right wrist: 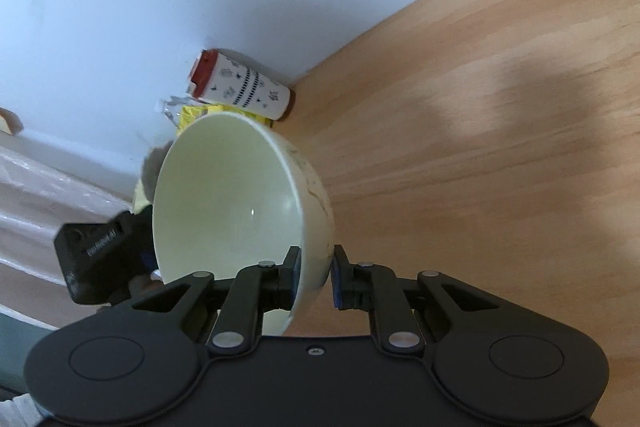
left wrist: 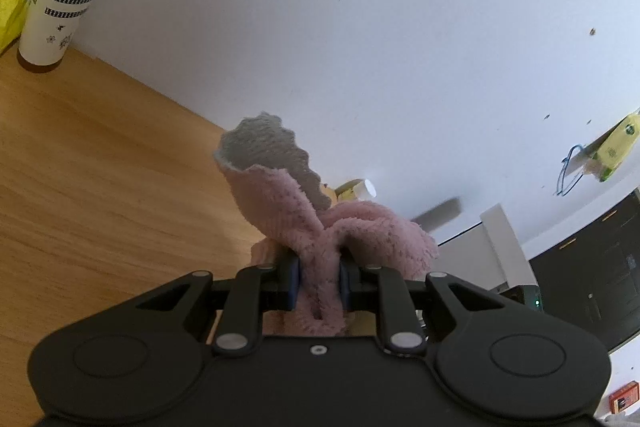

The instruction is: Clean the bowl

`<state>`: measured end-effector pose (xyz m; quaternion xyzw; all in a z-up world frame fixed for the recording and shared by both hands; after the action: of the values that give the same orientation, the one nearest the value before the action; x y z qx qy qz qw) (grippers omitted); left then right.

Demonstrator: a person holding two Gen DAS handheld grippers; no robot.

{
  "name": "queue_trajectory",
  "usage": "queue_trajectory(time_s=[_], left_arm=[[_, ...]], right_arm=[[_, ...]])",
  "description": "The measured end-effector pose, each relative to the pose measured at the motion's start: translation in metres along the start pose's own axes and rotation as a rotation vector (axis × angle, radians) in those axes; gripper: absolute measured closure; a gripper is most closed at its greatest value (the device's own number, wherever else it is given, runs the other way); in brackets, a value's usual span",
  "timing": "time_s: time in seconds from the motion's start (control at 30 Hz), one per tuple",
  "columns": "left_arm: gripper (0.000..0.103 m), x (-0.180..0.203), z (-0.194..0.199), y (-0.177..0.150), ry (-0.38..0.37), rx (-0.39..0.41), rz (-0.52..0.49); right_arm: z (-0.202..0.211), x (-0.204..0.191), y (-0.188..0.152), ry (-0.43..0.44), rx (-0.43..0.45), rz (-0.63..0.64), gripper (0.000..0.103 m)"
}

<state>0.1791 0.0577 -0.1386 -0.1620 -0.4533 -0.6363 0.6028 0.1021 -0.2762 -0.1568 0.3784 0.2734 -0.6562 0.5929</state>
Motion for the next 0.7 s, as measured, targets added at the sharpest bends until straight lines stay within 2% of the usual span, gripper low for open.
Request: queue_trajectory(time_s=[0.4,0.57,0.7], left_arm=[[0.085,0.016,-0.031,-0.004,0.046,-0.179,-0.084],[0.085,0.025,-0.045,0.002,0.056,-0.271,-0.136],[0.085,0.041,-0.057,0.012,0.060,-0.348,-0.224]], right_arm=[[-0.015,0.001,-0.001,-0.056,-0.059,-0.010,0.088],[-0.024,-0.008,0.000,-0.122,-0.099,0.028,0.086],[-0.027,-0.012,0.006,-0.163,-0.126,0.061,0.086]])
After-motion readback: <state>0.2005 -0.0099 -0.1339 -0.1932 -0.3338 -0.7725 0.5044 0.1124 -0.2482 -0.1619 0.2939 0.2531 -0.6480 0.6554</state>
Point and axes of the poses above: each gripper's, at about its wrist camera, not at the fingertips, and z roughly against the way its jaws point, x to its right, y to its top, the point moved 2 cm from there along -z, roughly the way its jaws point, and after that the axes turned 8 degrees about -x, right-handed, at the moved point
